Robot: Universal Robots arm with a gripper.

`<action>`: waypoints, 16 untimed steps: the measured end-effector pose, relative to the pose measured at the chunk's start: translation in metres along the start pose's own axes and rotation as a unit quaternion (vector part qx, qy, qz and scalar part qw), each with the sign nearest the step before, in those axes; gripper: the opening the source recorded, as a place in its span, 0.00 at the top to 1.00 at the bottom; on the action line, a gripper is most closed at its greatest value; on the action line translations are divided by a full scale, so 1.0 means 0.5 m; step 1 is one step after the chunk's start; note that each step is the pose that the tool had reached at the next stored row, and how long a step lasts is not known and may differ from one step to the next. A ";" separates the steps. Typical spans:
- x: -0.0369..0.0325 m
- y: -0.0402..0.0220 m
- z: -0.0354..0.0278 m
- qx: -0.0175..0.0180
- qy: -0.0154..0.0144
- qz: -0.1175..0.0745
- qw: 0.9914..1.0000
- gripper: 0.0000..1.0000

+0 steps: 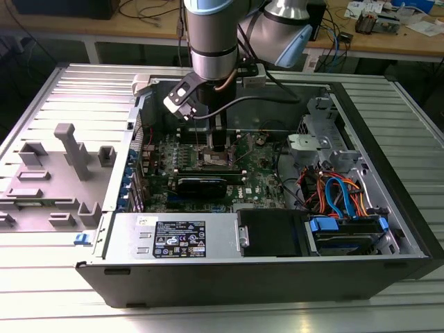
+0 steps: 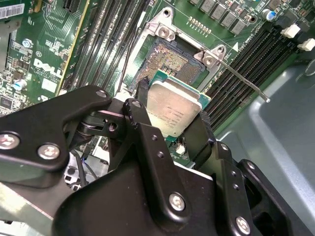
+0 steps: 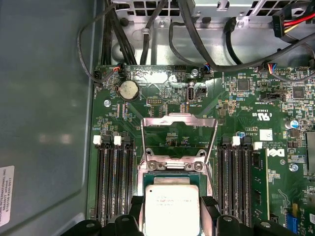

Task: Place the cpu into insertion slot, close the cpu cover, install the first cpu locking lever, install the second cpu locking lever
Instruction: 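Place the cpu into insertion slot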

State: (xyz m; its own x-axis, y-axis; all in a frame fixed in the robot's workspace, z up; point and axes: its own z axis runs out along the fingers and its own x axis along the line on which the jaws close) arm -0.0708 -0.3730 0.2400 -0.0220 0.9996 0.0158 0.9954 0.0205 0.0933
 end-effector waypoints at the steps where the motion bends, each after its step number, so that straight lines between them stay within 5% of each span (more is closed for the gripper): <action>1: 0.000 0.000 0.000 0.000 0.000 0.000 1.000 0.46; 10: 0.000 0.000 0.001 0.000 0.000 0.000 1.000 0.46; 14: 0.000 -0.003 0.010 -0.004 0.000 0.000 1.000 0.46; 16: 0.000 -0.009 0.025 -0.004 0.000 0.000 1.000 0.46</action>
State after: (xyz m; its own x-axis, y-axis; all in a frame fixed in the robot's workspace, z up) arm -0.0741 -0.3730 0.2272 -0.0223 0.9996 0.0159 0.9946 0.0205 0.1022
